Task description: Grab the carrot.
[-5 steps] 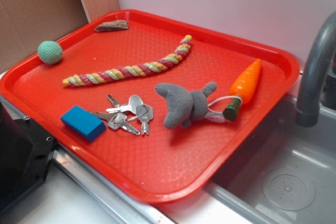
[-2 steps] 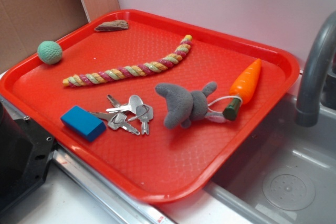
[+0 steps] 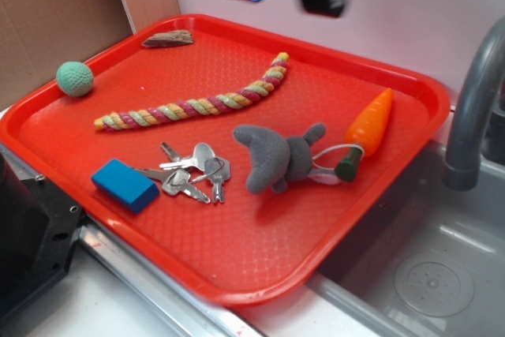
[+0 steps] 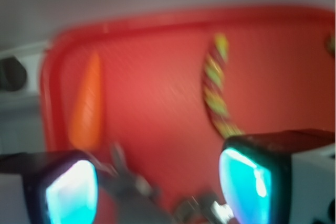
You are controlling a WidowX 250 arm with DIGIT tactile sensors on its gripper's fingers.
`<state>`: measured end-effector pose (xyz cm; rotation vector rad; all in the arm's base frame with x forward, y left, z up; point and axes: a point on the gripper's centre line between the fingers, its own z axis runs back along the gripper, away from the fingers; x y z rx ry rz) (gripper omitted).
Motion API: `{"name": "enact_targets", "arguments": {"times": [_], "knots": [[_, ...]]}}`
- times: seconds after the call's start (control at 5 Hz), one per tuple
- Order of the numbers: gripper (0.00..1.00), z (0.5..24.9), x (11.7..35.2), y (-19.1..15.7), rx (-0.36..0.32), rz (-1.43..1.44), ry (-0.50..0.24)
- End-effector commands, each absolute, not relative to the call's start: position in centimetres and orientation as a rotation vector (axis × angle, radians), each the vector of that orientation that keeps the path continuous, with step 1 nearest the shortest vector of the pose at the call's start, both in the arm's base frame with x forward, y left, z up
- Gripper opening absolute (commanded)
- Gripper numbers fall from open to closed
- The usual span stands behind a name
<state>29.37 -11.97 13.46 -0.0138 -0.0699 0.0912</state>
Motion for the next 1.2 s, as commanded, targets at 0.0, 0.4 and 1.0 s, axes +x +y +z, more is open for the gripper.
{"name": "enact_targets", "arguments": {"times": [0.0,0.4,1.0], "knots": [[1.00,10.1,29.7,-16.9,0.008,0.059,-0.042],[1.00,7.0,29.0,-15.1,-0.055,0.120,-0.026],[1.00,4.2,30.0,-12.9,-0.086,0.124,0.028]]}}
